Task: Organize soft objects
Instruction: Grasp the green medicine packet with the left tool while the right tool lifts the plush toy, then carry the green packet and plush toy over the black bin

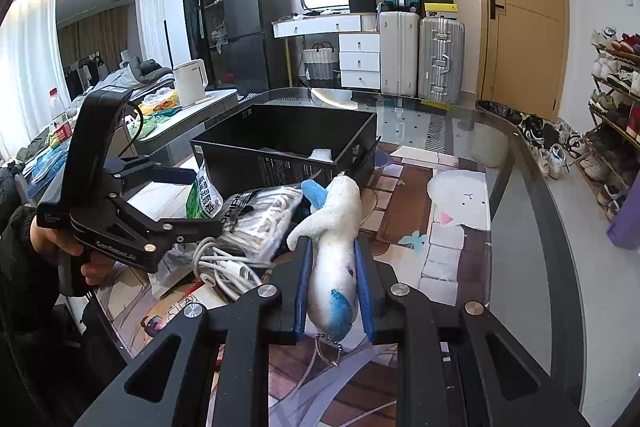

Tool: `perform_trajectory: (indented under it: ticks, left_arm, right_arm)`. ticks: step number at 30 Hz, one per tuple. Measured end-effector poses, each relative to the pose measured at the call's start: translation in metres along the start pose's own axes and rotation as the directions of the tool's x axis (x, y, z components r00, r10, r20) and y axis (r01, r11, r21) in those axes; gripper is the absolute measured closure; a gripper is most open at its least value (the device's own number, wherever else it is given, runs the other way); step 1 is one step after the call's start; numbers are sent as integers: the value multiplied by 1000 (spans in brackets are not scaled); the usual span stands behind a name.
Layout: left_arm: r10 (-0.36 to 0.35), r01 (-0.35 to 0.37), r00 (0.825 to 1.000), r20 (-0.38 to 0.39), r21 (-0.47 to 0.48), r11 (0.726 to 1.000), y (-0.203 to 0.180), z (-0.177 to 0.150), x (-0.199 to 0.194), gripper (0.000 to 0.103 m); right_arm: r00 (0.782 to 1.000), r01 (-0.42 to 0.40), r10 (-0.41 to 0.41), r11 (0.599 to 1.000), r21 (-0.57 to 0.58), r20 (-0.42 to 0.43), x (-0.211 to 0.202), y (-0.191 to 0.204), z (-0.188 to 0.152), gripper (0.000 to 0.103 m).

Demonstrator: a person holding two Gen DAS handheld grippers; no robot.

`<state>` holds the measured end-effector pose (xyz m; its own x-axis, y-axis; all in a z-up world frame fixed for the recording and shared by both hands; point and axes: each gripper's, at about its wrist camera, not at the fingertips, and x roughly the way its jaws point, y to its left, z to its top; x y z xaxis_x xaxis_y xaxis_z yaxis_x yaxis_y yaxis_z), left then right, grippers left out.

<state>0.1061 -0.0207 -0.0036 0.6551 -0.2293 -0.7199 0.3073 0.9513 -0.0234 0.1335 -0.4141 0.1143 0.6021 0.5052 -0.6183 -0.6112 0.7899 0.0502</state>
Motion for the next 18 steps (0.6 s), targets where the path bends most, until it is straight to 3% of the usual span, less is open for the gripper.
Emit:
perform_trajectory:
  ticks: [4,6,18]
  left_arm:
    - [-6,6,1000,11,21,1000,-4,-2,-3,40]
    - [7,-8,1000,21,27,1000,-6,-3,-7,45]
    - [17,-11,990,139,-47,999,0,-8,-45,48]
  right_arm:
    - [1000,-1,1,1000,0,0,0,1,0,82]
    - [1000,-4,4,1000,1,-1,0,1,0,82]
    - [999,-28,28,1000,0,19,-4,9,1,82]
